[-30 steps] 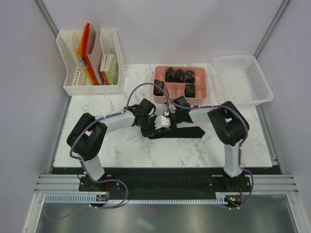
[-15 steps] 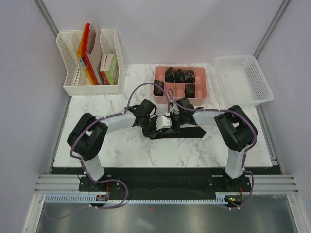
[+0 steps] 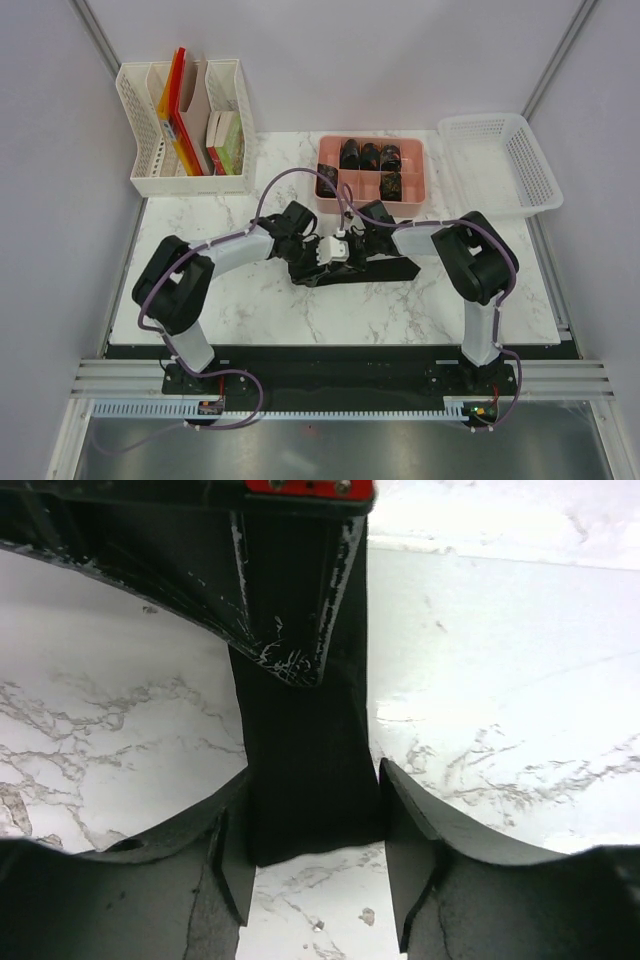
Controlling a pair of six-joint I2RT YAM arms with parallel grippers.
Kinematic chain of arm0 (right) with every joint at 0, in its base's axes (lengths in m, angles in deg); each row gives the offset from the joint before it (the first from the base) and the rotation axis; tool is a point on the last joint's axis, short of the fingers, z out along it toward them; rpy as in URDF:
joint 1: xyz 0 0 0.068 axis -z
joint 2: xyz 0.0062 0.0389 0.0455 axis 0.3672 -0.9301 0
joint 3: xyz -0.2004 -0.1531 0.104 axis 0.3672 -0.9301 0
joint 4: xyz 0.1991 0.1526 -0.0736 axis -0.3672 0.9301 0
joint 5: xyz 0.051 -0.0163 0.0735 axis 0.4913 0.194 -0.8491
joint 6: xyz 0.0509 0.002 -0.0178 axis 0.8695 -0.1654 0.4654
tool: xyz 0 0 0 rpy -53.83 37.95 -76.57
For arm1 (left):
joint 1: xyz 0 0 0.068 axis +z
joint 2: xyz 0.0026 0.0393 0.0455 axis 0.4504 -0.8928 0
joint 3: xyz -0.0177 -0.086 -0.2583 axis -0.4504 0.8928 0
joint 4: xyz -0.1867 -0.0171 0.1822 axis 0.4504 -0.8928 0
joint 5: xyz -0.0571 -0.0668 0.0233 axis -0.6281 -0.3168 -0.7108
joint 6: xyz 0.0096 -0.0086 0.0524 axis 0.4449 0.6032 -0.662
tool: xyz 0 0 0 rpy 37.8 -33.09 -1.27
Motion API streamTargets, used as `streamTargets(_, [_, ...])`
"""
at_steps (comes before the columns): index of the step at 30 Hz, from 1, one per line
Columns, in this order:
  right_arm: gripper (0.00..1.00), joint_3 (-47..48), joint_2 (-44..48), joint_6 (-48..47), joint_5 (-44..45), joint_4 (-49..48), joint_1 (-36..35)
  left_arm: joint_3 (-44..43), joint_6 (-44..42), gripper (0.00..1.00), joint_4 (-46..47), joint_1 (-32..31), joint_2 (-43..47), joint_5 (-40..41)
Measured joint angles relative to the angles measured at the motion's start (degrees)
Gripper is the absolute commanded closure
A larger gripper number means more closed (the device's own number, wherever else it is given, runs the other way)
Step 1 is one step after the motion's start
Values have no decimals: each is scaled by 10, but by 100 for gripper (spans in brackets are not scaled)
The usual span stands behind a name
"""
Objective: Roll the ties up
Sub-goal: Roll the tie at the center of the board.
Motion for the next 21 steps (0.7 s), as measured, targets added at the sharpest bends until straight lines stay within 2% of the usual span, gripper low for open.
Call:
streamTargets(6, [100,-1,-2,0,-5,-8,0,0,-3,32,-33,11,42,-24])
streamTargets(14, [100,-2,-8,1,-17,-19,2,0,-8,28,-38,61,45,-54])
streamTargets(21, [100,-10,-11,14,-23,-42,1,1,-18,27,-22,55,43,-73])
